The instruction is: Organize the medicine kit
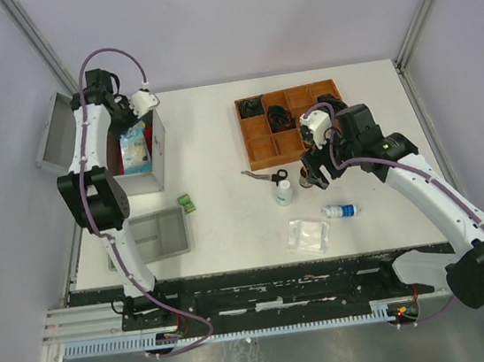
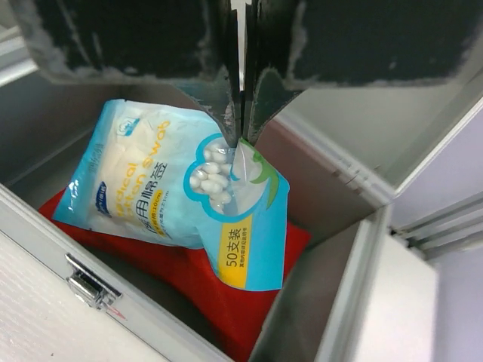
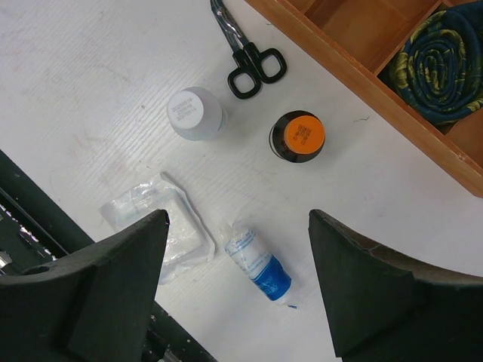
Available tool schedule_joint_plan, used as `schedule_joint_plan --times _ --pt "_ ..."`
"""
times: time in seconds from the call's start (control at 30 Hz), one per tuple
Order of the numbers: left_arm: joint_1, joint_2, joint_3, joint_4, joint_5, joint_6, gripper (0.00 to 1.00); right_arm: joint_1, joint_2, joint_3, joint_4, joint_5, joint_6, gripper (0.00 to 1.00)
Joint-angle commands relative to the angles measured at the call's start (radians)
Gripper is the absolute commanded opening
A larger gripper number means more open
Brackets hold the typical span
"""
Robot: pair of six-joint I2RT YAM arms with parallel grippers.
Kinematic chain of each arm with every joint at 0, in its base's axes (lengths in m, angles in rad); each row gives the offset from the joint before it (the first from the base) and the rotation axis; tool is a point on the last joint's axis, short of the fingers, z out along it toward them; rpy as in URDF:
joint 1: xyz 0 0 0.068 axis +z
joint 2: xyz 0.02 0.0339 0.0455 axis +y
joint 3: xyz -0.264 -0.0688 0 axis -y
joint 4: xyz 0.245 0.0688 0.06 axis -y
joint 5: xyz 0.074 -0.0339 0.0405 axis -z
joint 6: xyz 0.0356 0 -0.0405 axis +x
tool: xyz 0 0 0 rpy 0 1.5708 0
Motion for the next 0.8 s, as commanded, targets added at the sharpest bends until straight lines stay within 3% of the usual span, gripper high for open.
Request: schedule_joint_plan --times 0.0,0.07,0.33,0.5,0.77 --pt "0.000 0.051 -0.010 0.035 -0.006 -0.029 0.09 -0.002 0.002 0.003 0.017 -0.013 -0.016 0.84" --pt "0.000 0.063 -0.021 0.076 -0.021 -0.056 0.26 -0.002 0.003 0.003 0.015 -0.012 -0.015 0.84" --pt "-0.001 -0.053 -0.150 0.338 -0.028 -0.304 0.71 -0.003 0.003 0.004 0.014 -0.014 -0.018 0.84" --pt "-0.002 -0.200 -0.350 0.455 0.053 -0.514 0.82 -0.002 0.002 0.004 0.014 -0.013 -0.019 0.84" --pt "-0.003 -0.350 -0.577 0.564 0.206 -0.827 0.83 -0.002 -0.001 0.002 0.009 -0.017 -0.019 0.84"
